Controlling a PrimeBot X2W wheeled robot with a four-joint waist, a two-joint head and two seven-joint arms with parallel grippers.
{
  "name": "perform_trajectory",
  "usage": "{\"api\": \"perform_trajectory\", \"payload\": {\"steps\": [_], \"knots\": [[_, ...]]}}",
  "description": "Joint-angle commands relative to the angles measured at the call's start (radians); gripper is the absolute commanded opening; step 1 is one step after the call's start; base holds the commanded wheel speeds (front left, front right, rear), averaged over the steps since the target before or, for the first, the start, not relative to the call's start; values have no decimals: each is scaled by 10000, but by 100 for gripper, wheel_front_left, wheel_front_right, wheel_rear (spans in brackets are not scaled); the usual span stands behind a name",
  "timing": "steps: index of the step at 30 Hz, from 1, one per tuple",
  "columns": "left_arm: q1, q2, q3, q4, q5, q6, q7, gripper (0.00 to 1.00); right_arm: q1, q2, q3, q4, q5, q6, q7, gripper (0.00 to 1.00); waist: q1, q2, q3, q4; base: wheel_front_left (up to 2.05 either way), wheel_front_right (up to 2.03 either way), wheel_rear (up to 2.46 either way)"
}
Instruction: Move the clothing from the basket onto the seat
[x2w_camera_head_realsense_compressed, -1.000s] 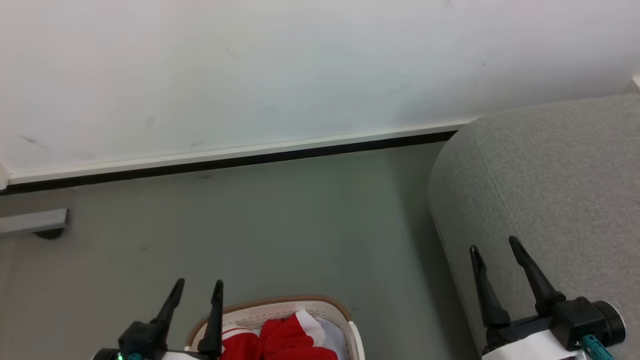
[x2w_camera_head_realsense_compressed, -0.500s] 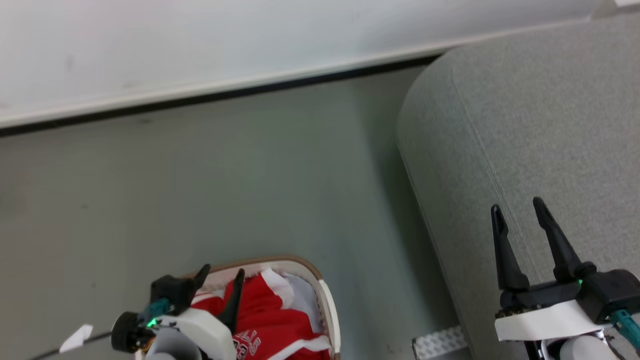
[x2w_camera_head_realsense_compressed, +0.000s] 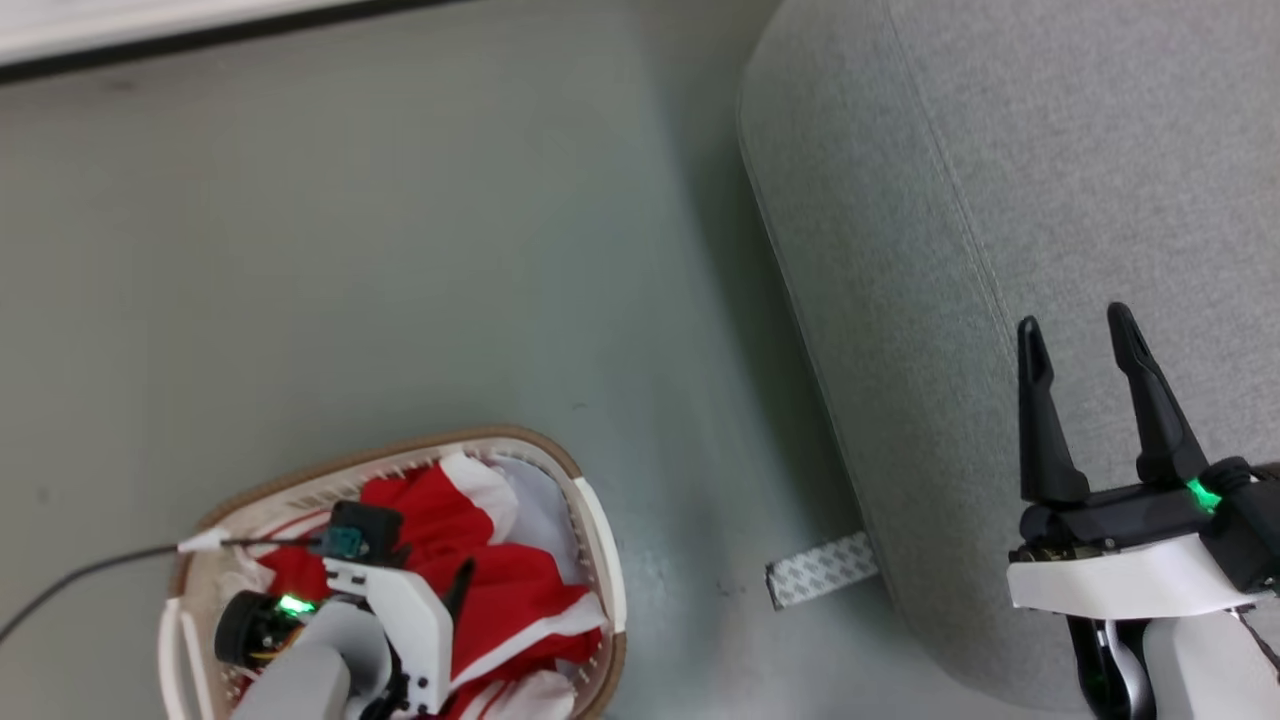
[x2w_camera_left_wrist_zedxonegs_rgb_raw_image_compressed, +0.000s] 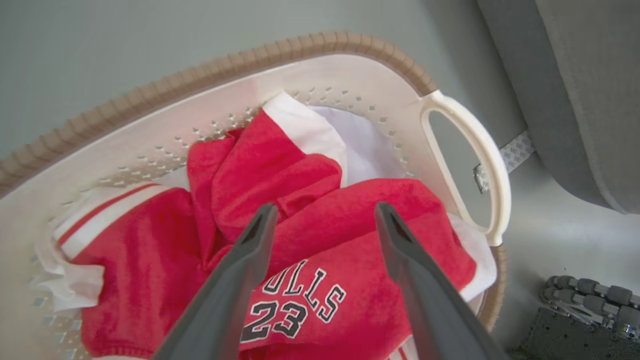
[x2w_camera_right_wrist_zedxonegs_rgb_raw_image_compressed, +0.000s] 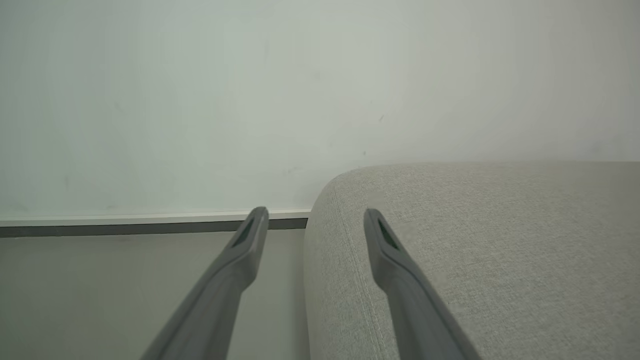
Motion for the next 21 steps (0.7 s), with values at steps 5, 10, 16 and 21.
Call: {"api": "perform_trajectory", "payload": {"steps": [5, 10, 16, 21], "knots": [[-818, 413, -843, 919, -801, 5, 796, 100, -287, -6, 128, -167, 184, -21, 8, 100, -2, 0, 1255, -591, 0, 0, 0], [-1654, 914, -1598, 1426, -1080, 6, 1088, 100, -511, 0, 215, -274, 377, -21, 8, 100, -2, 0, 2155, -871, 0, 0, 0], [-2414, 1157, -2365, 2068, -1469, 5, 1557, 100, -431, -2, 267, -527, 490, -21, 6, 100, -2, 0, 2846, -813, 15, 15, 15], [-2590, 1293, -2811, 2202, -2044, 4, 1126, 88, -250, -5, 301, -752, 272, -22, 8, 100, -2, 0, 3084, -554, 15, 15, 15]]}}
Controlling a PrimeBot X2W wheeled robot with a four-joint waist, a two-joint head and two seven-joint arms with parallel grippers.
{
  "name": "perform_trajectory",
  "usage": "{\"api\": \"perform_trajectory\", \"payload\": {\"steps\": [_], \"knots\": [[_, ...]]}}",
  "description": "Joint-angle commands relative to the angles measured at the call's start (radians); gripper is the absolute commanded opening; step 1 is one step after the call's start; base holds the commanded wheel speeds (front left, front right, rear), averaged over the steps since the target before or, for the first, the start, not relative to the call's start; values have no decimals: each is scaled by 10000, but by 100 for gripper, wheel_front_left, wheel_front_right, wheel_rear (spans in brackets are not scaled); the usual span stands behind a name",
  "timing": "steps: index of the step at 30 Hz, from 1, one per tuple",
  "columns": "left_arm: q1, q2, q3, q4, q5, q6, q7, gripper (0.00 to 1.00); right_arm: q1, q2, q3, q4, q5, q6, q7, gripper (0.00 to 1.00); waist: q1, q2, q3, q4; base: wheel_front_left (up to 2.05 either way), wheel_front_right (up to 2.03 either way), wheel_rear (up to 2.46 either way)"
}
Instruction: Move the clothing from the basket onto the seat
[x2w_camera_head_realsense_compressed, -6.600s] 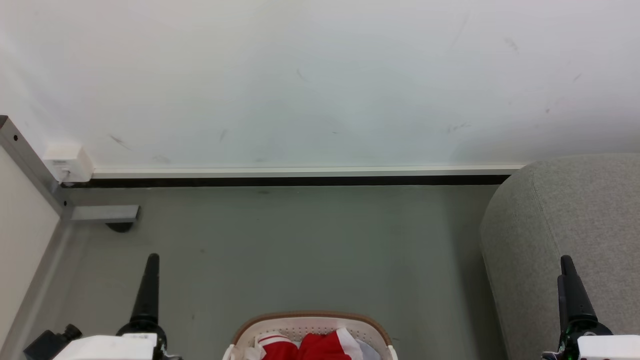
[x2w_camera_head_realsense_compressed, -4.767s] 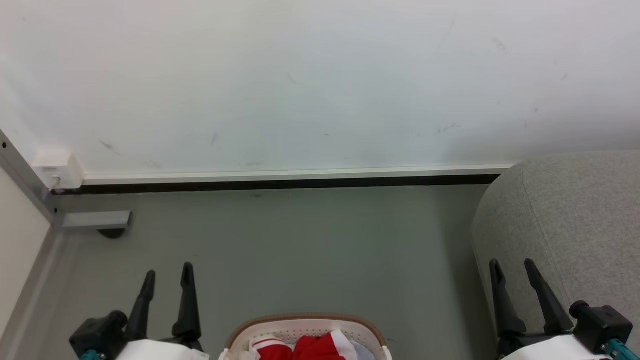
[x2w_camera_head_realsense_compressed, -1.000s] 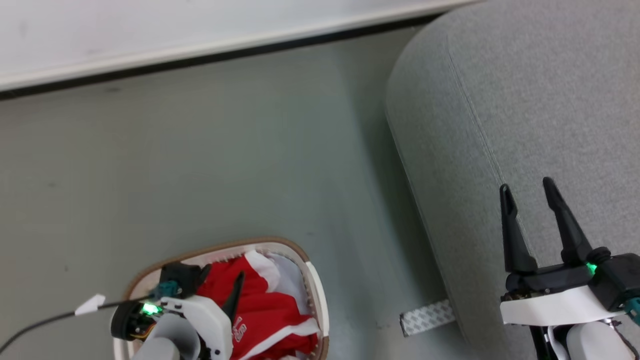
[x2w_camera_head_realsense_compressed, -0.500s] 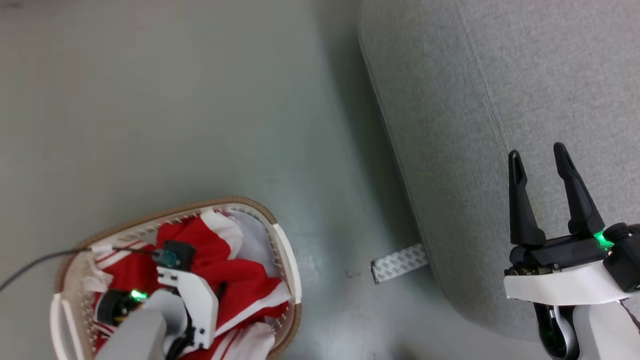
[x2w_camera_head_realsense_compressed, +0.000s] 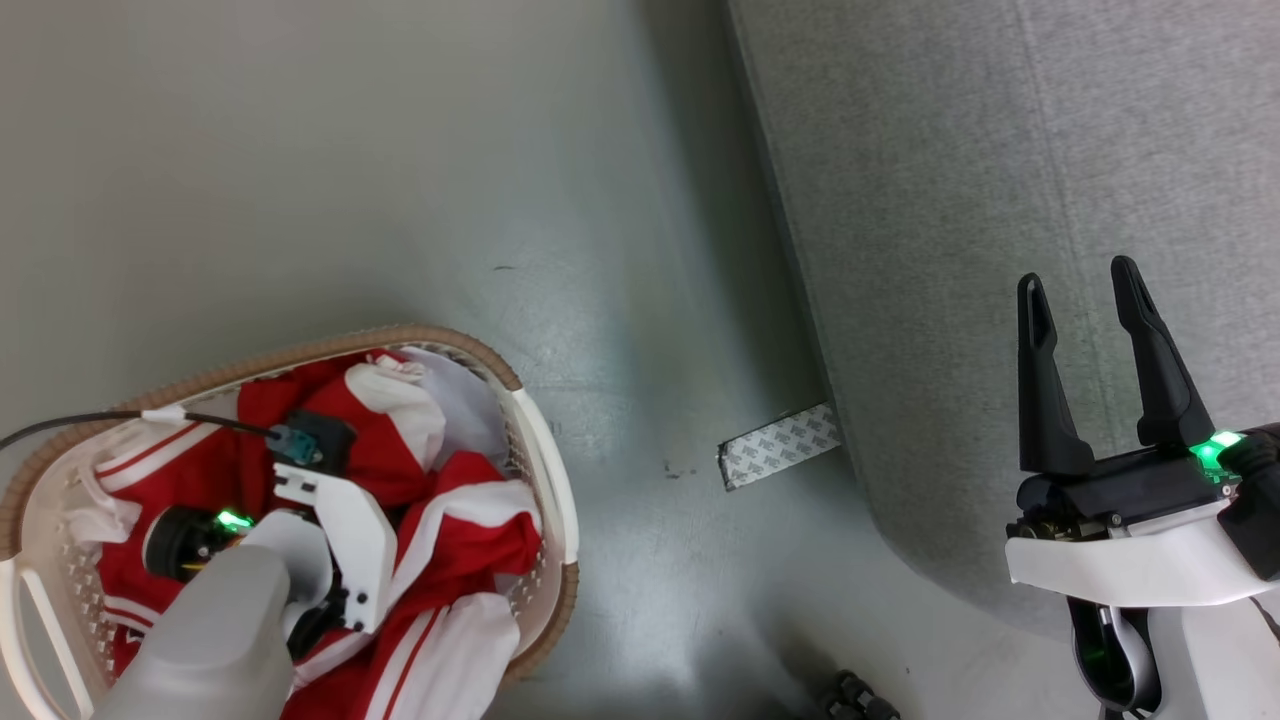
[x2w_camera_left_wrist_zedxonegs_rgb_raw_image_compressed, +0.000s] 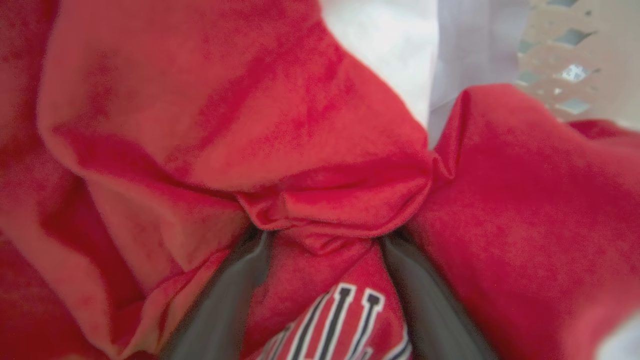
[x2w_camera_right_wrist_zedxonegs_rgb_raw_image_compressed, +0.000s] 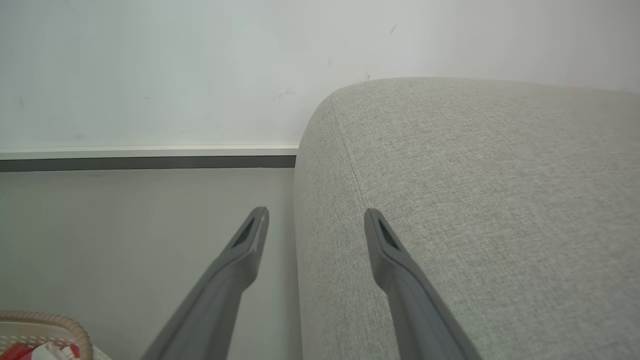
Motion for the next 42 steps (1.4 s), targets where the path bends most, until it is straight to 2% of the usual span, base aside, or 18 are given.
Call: {"api": "perform_trajectory", "payload": {"steps": [1, 2, 12, 22, 28, 34, 42], "knots": [[-25, 141, -127, 47, -239, 25, -184, 40, 97, -8, -1, -72, -66, -21, 8, 100, -1, -1, 85, 100, 0, 0, 0], [-44, 187, -235, 33, -270, 25, -354, 0, 58, -10, 7, -75, -54, -21, 8, 100, -1, -1, 85, 103, 0, 0, 0], [145, 1, -1485, -155, -1251, 23, -1652, 0, -157, -11, 172, 199, -202, -23, 8, 100, -1, -1, -933, 578, 0, 0, 0], [904, -612, -2466, -365, -2241, 23, -3443, 0, 123, -15, -103, 780, -565, -21, 8, 100, -1, -1, -3434, 1325, 0, 0, 0], [1336, -781, -2698, -790, -2804, 23, -4042, 0, 440, -19, -230, 1175, -581, -23, 8, 100, -1, -1, -4722, 1940, 0, 0, 0], [1878, -691, -2469, -1813, -3170, 23, -4275, 0, 737, -19, -146, 1376, -132, -21, 8, 100, -1, -1, -5958, 2637, 0, 0, 0], [2773, -633, -1323, -4371, -2539, 269, -4275, 0, 1326, -15, -85, 1787, -408, -21, 8, 100, -1, -1, -7267, 3594, 0, 0, 0]]}}
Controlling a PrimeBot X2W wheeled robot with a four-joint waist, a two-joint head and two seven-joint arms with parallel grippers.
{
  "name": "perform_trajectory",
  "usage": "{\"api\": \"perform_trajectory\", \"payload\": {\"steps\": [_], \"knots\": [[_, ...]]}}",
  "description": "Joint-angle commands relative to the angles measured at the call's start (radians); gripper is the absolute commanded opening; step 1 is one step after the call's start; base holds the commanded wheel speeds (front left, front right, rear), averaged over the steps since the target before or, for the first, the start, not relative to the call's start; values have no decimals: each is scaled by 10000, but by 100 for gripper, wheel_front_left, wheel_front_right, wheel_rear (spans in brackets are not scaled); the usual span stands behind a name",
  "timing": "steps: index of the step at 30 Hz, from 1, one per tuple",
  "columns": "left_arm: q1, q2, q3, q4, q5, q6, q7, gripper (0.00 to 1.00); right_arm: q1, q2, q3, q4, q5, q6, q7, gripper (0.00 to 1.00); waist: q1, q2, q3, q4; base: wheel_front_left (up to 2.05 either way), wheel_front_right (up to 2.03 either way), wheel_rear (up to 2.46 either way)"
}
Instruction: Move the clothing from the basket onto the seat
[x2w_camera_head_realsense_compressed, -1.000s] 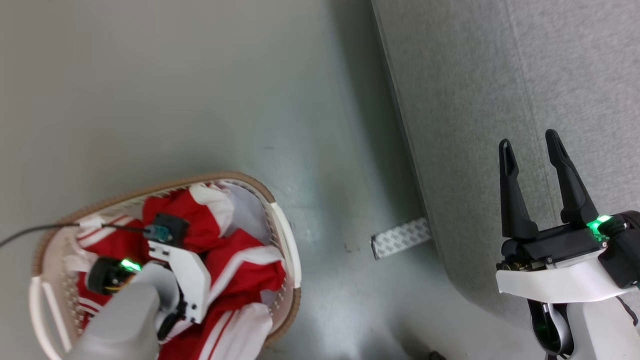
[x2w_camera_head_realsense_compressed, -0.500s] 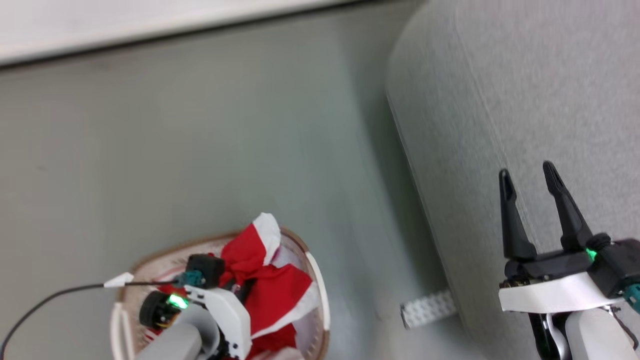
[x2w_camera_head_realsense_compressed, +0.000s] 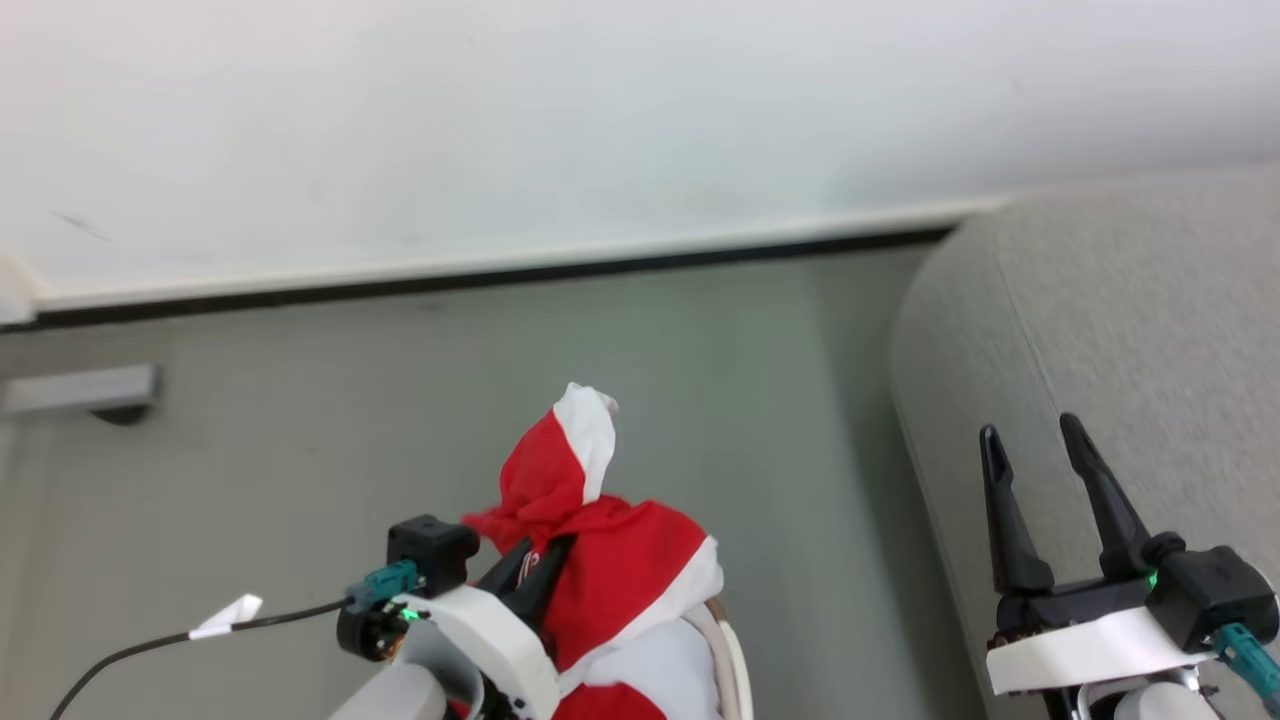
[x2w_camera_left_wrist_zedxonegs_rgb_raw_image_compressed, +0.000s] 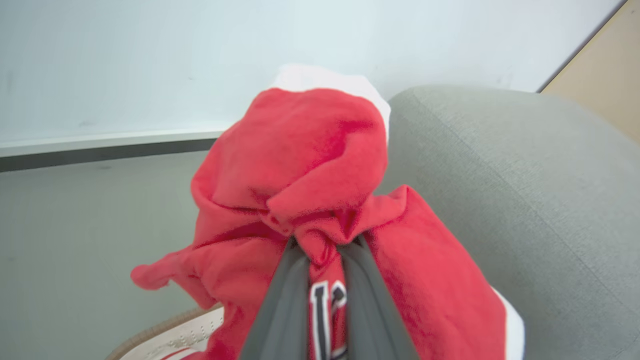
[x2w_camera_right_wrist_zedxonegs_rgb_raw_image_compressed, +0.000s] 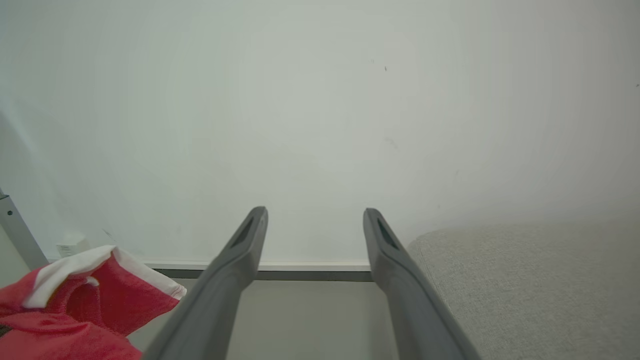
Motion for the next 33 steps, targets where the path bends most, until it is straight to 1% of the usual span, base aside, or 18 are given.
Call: {"api": "perform_trajectory", "payload": {"steps": [1, 5, 7, 10, 16, 19, 22, 25, 29, 33], "knots": [[141, 28, 91, -206, 189, 47, -7, 0, 147, -29, 0, 42, -64, -21, 8, 100, 3, 0, -717, 662, 0, 0, 0], [396, 106, 463, -1300, 255, 254, -9, 0, 353, -26, 96, 146, -141, -21, 8, 100, 3, 0, -1182, 985, 0, 0, 0], [366, 249, 525, -1756, 398, 429, -7, 0, 440, -31, 144, 192, -149, -21, 8, 100, 3, 0, -1366, 1117, 0, 0, 0], [302, 362, 710, -2481, 274, 616, 77, 0, 571, -25, 265, 270, -14, -21, 8, 100, 3, 0, -1625, 1289, 0, 0, 0], [201, 851, 1017, -3944, 110, 1038, 642, 0, 774, -34, 703, 287, 153, -21, 8, 100, 3, 0, -1774, 1418, 0, 0, 0], [320, 1017, 1205, -4503, -42, 1242, 859, 0, 825, -31, 783, 293, 673, -21, 8, 100, 3, 0, -1755, 1415, 0, 0, 0], [467, 1184, 1304, -4846, -71, 1385, 967, 0, 741, -29, 925, 258, 676, -21, 8, 100, 3, 0, -1706, 1370, 0, 0, 0], [532, 1215, 1336, -5071, -119, 1487, 1020, 0, 559, -23, 1233, 129, 519, -21, 8, 100, 3, 0, -1614, 1342, 0, 0, 0], [536, 1232, 1339, -5148, -141, 1543, 1045, 0, 465, -26, 2164, -93, 430, -21, 8, 100, 3, 0, -1551, 1366, 0, 0, 0], [624, 1114, 1305, -5085, -246, 1535, 1019, 0, 276, -38, 3079, 270, 117, -21, 8, 100, 3, 0, -1670, 1443, 0, 0, 0]]}}
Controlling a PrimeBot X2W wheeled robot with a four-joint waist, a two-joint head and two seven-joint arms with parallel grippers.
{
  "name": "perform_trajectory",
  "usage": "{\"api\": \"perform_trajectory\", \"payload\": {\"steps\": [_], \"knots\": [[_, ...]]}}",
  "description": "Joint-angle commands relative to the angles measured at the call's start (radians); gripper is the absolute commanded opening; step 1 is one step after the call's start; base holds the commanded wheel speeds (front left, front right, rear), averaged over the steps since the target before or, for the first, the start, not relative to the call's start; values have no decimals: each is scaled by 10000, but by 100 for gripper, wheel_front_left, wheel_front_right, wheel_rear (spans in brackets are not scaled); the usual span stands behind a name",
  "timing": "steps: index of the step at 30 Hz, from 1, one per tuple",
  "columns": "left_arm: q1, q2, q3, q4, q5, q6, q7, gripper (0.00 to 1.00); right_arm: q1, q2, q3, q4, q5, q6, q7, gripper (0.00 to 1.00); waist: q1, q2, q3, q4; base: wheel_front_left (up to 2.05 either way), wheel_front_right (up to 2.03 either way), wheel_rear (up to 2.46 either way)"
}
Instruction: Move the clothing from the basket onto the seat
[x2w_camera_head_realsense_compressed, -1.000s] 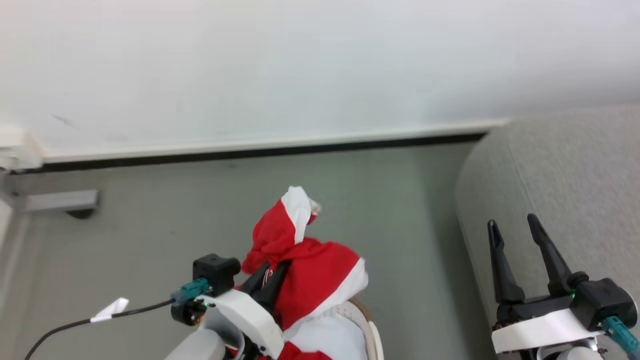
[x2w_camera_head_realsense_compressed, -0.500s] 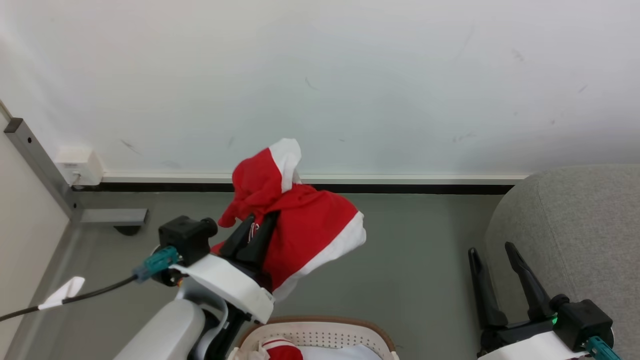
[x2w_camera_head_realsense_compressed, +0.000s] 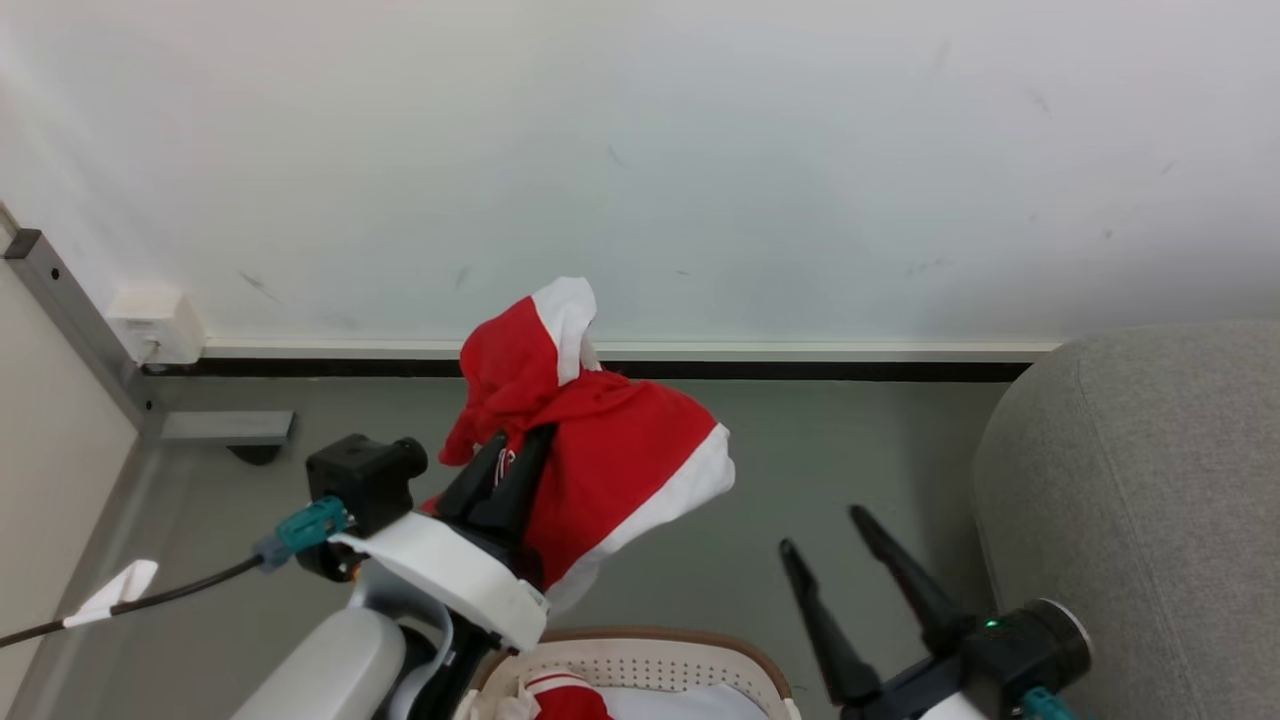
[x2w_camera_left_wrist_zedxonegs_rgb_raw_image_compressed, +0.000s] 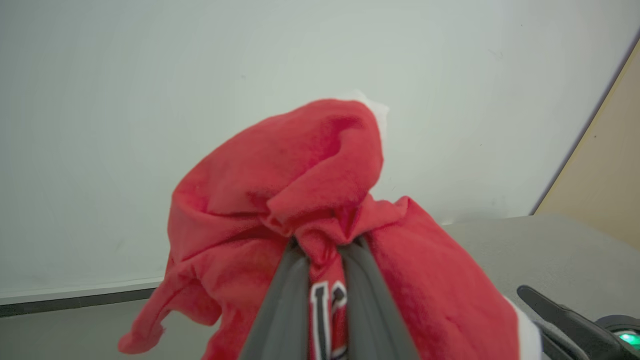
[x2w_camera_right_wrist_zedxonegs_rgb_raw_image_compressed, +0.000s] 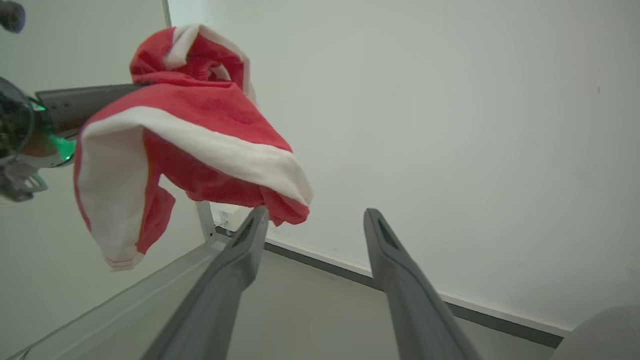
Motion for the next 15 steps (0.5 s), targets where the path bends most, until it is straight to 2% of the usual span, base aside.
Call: {"api": "perform_trajectory", "payload": {"steps": [1, 8, 15], "knots": [[118, -9, -9, 21, -18, 35, -18, 0, -251, -68, 224, 86, -133, -21, 8, 100, 0, 0, -26, 44, 0, 0, 0], [193, -311, -514, 201, 198, -73, 59, 0, -902, -112, 993, 622, -918, -21, 8, 100, 0, 0, -156, 479, 0, 0, 0], [308, -785, -1209, 587, 347, -256, 117, 0, -1301, -50, 1253, 1400, -1283, -23, 9, 100, 0, 0, -372, 1071, 0, 0, 0]]}}
